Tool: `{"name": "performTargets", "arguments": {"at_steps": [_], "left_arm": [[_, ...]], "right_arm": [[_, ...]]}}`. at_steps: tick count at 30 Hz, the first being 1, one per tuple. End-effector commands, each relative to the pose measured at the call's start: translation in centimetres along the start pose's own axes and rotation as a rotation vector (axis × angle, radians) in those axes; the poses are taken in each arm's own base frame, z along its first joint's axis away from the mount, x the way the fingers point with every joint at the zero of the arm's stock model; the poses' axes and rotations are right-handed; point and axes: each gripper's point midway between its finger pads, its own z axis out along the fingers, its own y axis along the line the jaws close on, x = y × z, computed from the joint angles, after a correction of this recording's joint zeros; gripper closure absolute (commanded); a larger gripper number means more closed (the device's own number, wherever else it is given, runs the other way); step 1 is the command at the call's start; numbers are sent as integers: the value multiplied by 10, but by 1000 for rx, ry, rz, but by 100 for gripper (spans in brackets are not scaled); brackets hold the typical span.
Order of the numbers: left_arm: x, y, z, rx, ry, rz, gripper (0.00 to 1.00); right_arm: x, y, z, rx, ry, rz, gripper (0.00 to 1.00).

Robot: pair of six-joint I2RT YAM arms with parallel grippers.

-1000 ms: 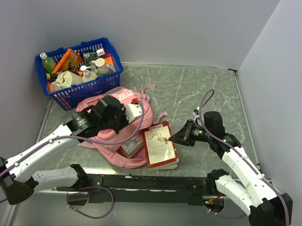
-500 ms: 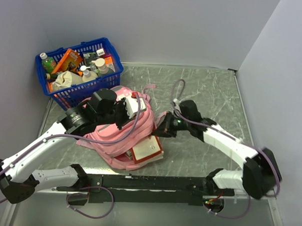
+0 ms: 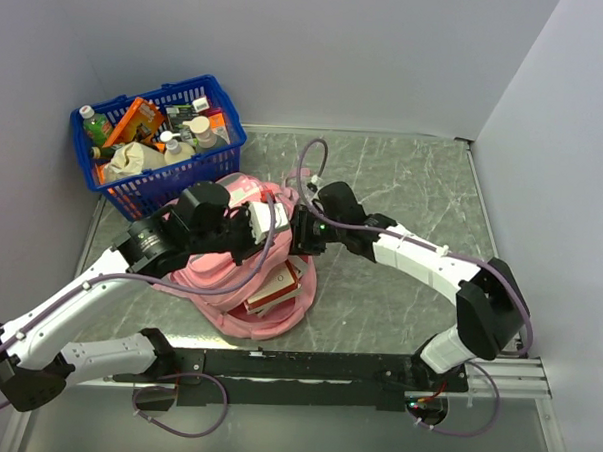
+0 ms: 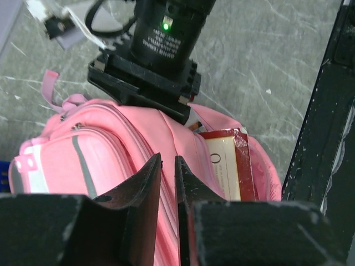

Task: Pack the student bag
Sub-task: Place the book in the student bag.

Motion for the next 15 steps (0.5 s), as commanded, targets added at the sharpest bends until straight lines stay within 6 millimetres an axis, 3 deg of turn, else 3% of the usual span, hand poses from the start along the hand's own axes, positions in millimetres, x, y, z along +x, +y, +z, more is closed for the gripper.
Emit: {"name": "performTargets", "arguments": {"at_steps": [1,4,8,11,12,13,14,15], "left_arm": [[-2,-1,-2,-5,-30,9,80],[4,0,0,-14,-22,18,80],[9,0,2,-19,-11,16,80],[17,-4,6,-5,6,-1,79],[22,-6,8,7,16,-3,78],[23,-8,9,15,20,-5,76],[27,-8,11,19,31,-5,72],[31,-8,13,14,41,-9,57]], "right_arm": [[-24,11,-20,23,-155,-105,48],[-23,24,-60,-41,-252,-174,49],[-1,18,-81,-58,-232,-201,60],[15,11,-92,-44,-209,-203,78],[24,9,-94,-46,-191,-202,90],[31,12,-102,-73,-201,-215,95],[44,0,-99,-60,-182,-210,99],[50,-6,-99,-51,-183,-205,100]]}}
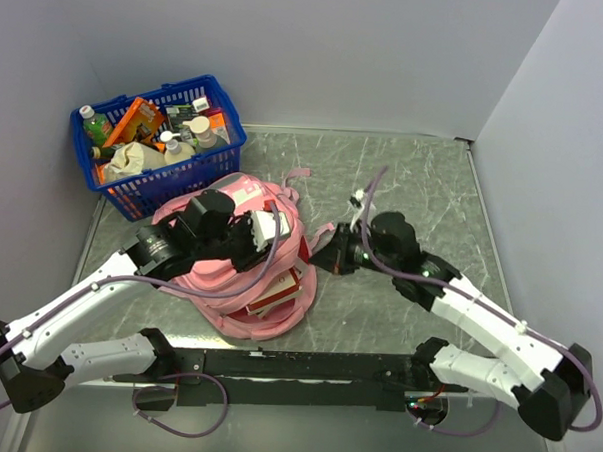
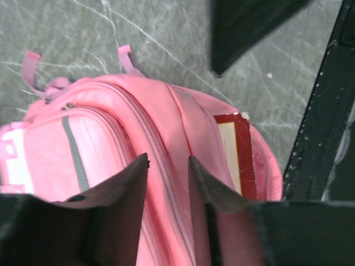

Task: Pack the student bag
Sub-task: Place the book in the student bag.

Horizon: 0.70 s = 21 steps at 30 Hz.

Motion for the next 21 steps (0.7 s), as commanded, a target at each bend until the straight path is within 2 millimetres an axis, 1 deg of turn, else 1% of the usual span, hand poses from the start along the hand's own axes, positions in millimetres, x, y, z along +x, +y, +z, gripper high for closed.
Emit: {"name": "performTargets", "arguments": {"at_steps": [1,2,3,4,5,6,7,8,9,10,11,12,13,14,15,16,17,18,19,20,21], "left_arm": [[3,2,4,-16,-10,-2,50],[4,3,5,-25,-6,-8,43],[7,4,8,-28,2,-13,35],[9,5,10,-34,10,-18,31],[11,5,11,-34,16,-19,29],[17,4,14,-32,32,-22,24],[21,6,16,-46,46,-29,21],[26,6,18,-49,63,-32,16],[29,9,19,-61,69,-32,13],[32,10,20,-70,78,-35,9],[36,14,21,-92,95,-37,2],[40,14,22,-94,112,-36,3],[48,13,24,-89,148,-49,4],[51,14,24,-94,166,-53,2],[54,13,25,-89,182,-51,2],[57,13,25,-87,194,-45,7],[57,13,25,-86,191,-41,17],[56,14,25,-94,183,-35,24],[51,16,23,-104,163,-25,33],[48,17,23,-109,148,-21,47],[45,17,22,-105,137,-16,52]], "right_arm": [[46,-14,-16,6,60,-17,100],[59,-22,-15,22,82,-17,100],[62,-25,-15,44,70,-28,100],[73,-21,-16,39,97,-45,100],[78,-19,-16,42,104,-64,100],[82,-24,-14,81,113,-83,100],[87,-13,-14,64,133,-114,100],[90,-11,-12,74,147,-137,100],[96,-15,-7,100,176,-150,100],[97,-10,-5,104,180,-170,100],[99,-10,-3,106,185,-177,100],[102,-11,2,114,190,-179,100],[99,-9,5,112,169,-183,100],[99,-11,8,120,160,-184,100],[97,-13,11,130,141,-187,100],[96,-22,12,167,113,-184,100],[84,-24,17,176,33,-191,100],[80,-24,19,162,-4,-198,100],[81,-32,21,182,-18,-199,100],[78,-31,24,181,-32,-211,100],[79,-38,29,221,-24,-222,100]]}}
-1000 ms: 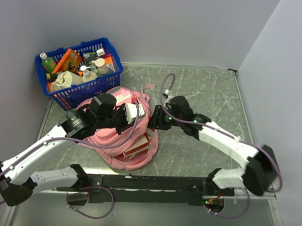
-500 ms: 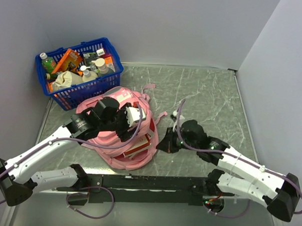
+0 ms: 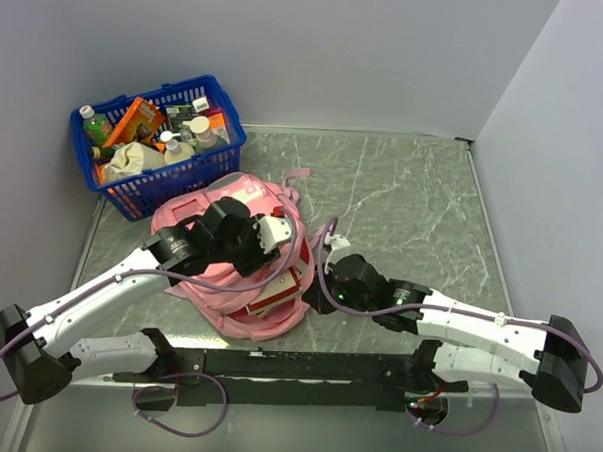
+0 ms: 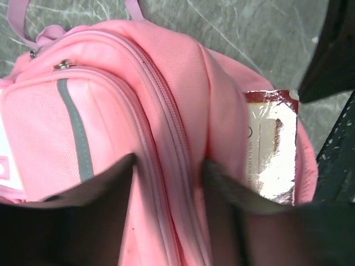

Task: Pack the student bag
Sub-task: Place the book in the student bag.

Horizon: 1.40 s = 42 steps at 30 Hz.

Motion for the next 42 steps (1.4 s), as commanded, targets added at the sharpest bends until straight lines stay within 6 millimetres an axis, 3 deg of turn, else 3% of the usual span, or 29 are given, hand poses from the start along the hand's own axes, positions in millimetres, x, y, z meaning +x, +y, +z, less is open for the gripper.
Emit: {"name": "performTargets", "arguments": {"at_steps": [1,8,11,13,16,18,21,23,24,27,31,34,39,41,42], "left_arm": [[-9,6,-6,-32,-38,18,57],[-23,-2,-8,26,-79,24,83],[-39,-12,-14,88,-115,2,87],[-52,-20,-19,140,-142,-16,90],[-67,-30,-24,198,-175,-42,90],[-74,-34,-26,226,-184,-61,89],[-83,-46,-32,292,-203,-69,88],[-85,-53,-33,316,-206,-75,86],[-84,-54,-32,318,-200,-80,86],[-81,-54,-29,308,-193,-68,85],[-80,-56,-27,310,-188,-68,81],[-84,-54,-26,302,-190,-59,70],[-87,-45,-24,258,-190,-51,61],[-86,-40,-22,233,-185,-44,62],[-84,-40,-22,231,-179,-39,64]], "right_arm": [[-35,-4,13,66,-159,-23,100],[-53,4,27,64,-218,-25,100],[-69,1,27,95,-273,-24,100],[-88,10,26,84,-326,-12,100],[-100,19,34,74,-336,-24,100],[-100,22,40,78,-314,-34,100],[-87,7,35,110,-306,-32,100],[-90,0,19,131,-350,-35,100],[-78,-10,17,156,-326,-47,100],[-64,-16,-1,151,-316,-57,100],[-52,-2,-12,62,-312,-83,100],[-39,4,-7,64,-246,-109,100],[-25,24,-4,13,-200,-141,100],[-24,19,-7,61,-185,-138,100],[-20,4,-15,144,-173,-134,100]]}}
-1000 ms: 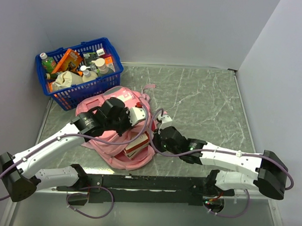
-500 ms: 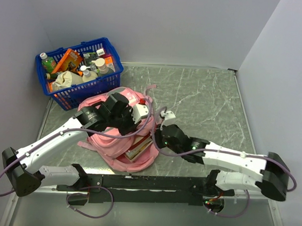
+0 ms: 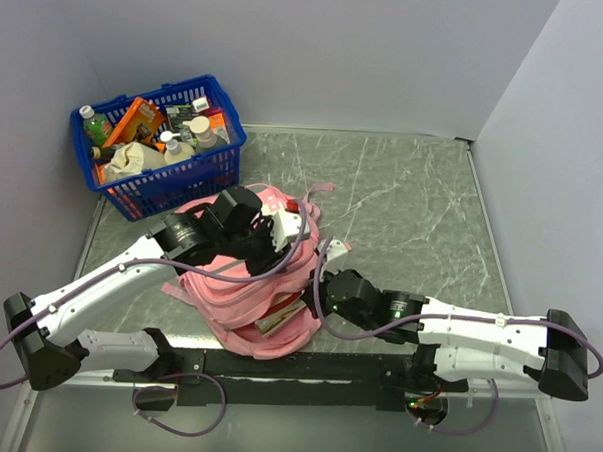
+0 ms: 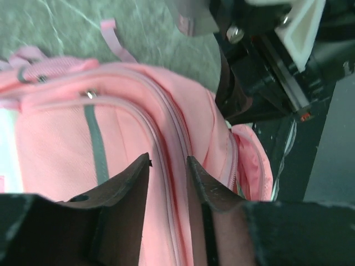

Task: Pack the student bag
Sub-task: Place the book in the student bag.

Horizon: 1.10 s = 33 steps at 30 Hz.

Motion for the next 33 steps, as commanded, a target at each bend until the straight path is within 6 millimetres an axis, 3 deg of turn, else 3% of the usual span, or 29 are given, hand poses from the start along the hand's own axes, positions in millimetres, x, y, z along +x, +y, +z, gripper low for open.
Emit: {"name": "performTargets", "arguments": {"at_steps": [1,5,6,10,11,12,13,15,21,26,28,29,31,33], "left_arm": [[-39,3,-9,-18,-126,49,64],[-31,2,-7,-16,-116,47,66],[-29,2,-6,-15,-112,44,66],[-22,2,-5,-14,-90,45,61],[-21,1,-6,-11,-85,44,57],[-18,0,-6,-6,-77,41,38],[-15,-1,-6,-1,-65,34,31],[-5,-3,-5,8,-29,27,28],[21,12,0,-79,12,32,52],[37,19,3,-117,46,47,60],[42,16,6,-100,66,34,73],[41,15,7,-92,69,28,86],[43,9,11,-50,90,-1,99],[36,3,11,-13,78,-2,99]], "right_arm": [[-9,-11,-21,110,3,-4,100],[-25,-35,-58,237,-49,3,100],[-29,-33,-66,219,-65,12,100],[-10,1,-62,56,-14,-53,100],[-3,13,-61,13,12,-71,100],[6,17,-55,17,45,-108,100],[6,23,-53,3,49,-120,100],[14,36,-45,-29,71,-160,100],[28,43,-17,-30,105,-237,100],[17,39,5,-30,72,-217,100],[15,37,16,-31,62,-208,100],[14,36,19,-26,57,-220,100],[12,32,30,-6,34,-226,100],[12,30,38,4,29,-237,100]]}}
